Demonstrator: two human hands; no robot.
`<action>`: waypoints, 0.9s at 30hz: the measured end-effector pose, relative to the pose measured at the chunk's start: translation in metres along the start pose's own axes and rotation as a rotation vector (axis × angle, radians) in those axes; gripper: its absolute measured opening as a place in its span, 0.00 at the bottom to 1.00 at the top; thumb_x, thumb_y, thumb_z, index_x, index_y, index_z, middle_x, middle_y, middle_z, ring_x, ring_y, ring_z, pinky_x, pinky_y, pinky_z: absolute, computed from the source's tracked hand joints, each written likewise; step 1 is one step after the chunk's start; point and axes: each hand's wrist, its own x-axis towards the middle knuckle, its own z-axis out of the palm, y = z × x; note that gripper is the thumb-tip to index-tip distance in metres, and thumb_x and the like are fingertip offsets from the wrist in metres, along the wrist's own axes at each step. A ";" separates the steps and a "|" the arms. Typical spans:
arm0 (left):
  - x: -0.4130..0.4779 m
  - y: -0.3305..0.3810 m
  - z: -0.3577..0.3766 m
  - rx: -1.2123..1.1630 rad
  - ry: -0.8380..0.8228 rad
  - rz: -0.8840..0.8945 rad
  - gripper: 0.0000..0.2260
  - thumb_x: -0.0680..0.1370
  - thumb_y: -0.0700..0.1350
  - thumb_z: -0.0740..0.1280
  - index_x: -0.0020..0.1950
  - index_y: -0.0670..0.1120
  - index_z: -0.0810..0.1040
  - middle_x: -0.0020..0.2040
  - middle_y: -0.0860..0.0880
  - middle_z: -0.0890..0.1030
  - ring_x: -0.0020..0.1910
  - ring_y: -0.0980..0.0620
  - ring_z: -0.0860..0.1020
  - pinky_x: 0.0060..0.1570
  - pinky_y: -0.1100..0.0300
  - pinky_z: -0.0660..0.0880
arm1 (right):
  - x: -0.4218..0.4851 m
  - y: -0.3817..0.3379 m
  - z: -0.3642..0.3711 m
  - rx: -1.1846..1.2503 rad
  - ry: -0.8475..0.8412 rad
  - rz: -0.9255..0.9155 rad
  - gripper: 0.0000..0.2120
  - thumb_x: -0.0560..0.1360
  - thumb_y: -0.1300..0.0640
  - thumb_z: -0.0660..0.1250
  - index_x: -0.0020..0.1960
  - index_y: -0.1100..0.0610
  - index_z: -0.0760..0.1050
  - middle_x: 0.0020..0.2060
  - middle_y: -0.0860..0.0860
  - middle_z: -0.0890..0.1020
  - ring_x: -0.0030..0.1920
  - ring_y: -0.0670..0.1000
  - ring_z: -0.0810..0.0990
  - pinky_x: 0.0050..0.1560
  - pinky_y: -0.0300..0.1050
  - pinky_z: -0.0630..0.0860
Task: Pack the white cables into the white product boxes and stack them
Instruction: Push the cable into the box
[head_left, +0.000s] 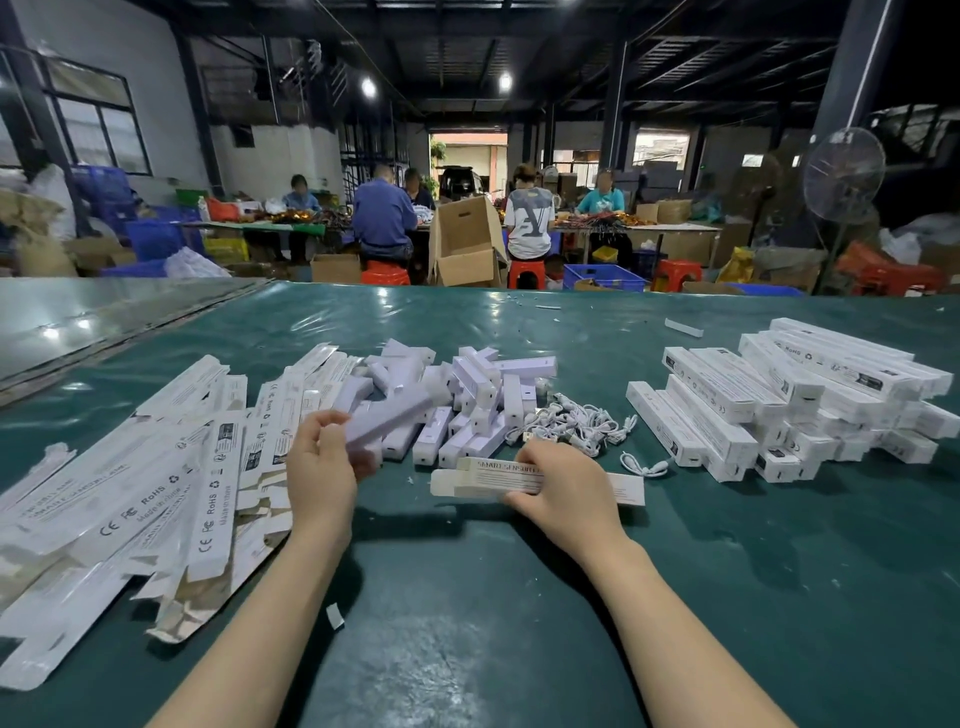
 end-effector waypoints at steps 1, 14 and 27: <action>-0.006 -0.003 -0.001 0.018 -0.061 -0.008 0.15 0.78 0.35 0.52 0.39 0.49 0.72 0.36 0.45 0.74 0.22 0.59 0.73 0.22 0.67 0.72 | 0.000 0.000 0.000 -0.032 -0.037 -0.011 0.12 0.71 0.49 0.68 0.52 0.53 0.76 0.49 0.48 0.80 0.53 0.52 0.76 0.48 0.44 0.67; -0.006 -0.012 -0.017 0.502 -0.143 0.197 0.13 0.75 0.37 0.57 0.36 0.50 0.74 0.32 0.58 0.72 0.31 0.53 0.70 0.34 0.57 0.67 | -0.003 0.002 0.001 0.003 -0.105 -0.044 0.15 0.74 0.48 0.66 0.57 0.53 0.77 0.55 0.48 0.82 0.55 0.52 0.76 0.55 0.43 0.65; -0.012 -0.010 -0.008 0.248 -0.186 -0.048 0.03 0.77 0.47 0.63 0.45 0.52 0.70 0.41 0.51 0.79 0.37 0.52 0.76 0.42 0.55 0.72 | -0.007 -0.009 0.000 0.044 0.060 -0.112 0.17 0.75 0.46 0.65 0.62 0.50 0.75 0.56 0.46 0.81 0.57 0.50 0.77 0.50 0.44 0.69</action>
